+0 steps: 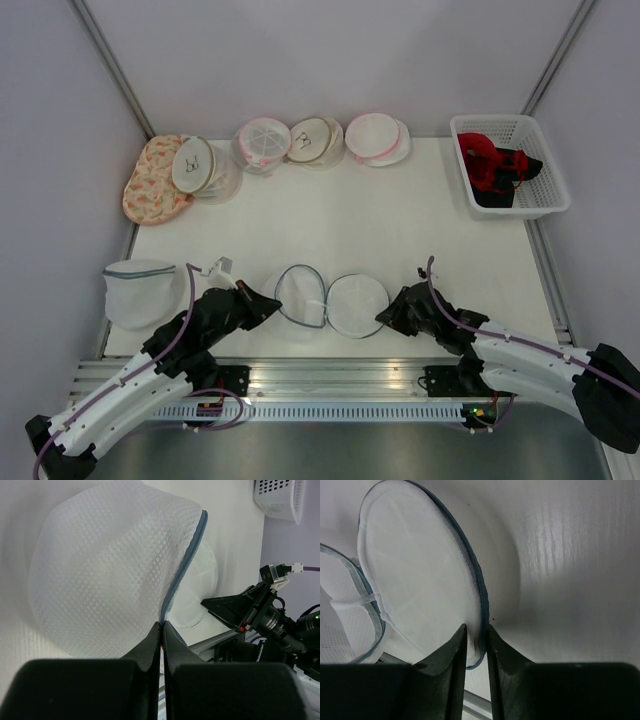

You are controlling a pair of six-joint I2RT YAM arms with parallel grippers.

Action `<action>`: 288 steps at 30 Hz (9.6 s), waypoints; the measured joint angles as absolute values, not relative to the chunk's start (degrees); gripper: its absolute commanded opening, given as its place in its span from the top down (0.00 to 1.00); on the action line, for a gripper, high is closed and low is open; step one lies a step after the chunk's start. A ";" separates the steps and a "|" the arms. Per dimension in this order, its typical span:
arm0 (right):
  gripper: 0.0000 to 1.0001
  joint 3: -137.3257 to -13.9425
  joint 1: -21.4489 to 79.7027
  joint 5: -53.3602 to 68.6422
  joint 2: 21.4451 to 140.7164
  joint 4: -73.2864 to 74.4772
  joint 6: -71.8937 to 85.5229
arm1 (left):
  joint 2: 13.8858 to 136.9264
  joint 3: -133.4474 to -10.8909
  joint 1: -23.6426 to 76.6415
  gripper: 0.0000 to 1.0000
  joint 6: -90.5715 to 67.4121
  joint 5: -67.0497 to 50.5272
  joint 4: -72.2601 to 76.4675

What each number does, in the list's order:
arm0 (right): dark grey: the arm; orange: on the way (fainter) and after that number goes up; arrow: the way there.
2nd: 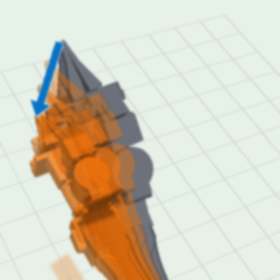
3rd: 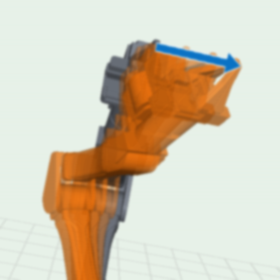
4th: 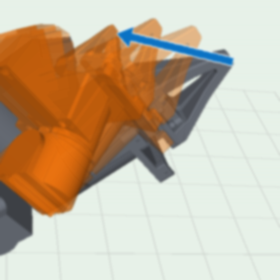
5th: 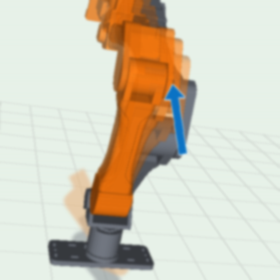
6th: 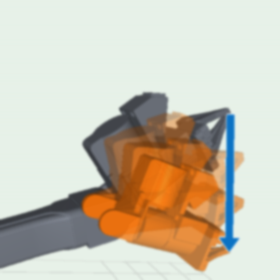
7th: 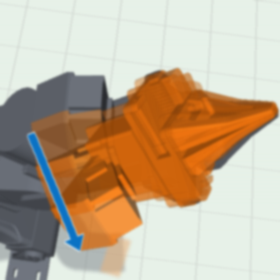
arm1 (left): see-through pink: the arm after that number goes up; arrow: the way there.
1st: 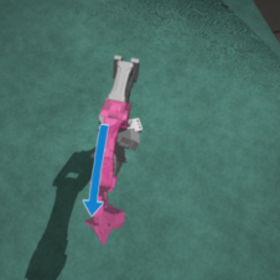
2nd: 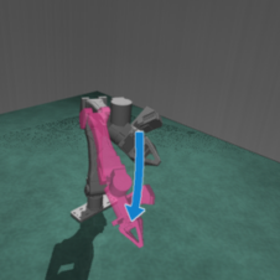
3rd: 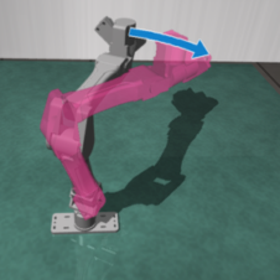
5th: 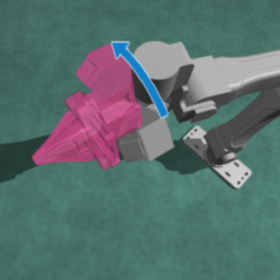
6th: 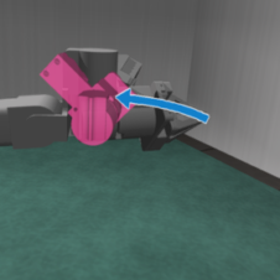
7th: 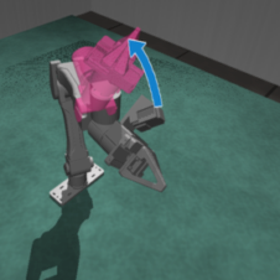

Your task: Unzip the laundry bag and remove the bra

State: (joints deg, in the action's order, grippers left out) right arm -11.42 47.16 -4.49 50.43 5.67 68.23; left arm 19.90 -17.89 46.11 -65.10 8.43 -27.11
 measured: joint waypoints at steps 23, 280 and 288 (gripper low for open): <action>1.00 -60.99 47.55 -33.12 57.54 38.65 39.70 | 16.84 -21.58 46.11 0.00 -63.94 7.94 -29.10; 1.00 -73.93 5.41 16.53 115.96 0.27 50.76 | 27.94 -26.70 5.89 0.12 -43.99 -35.48 -26.92; 1.00 -46.13 11.62 32.86 93.03 -6.46 52.73 | 28.45 -24.36 6.61 0.06 -48.80 -40.88 -17.23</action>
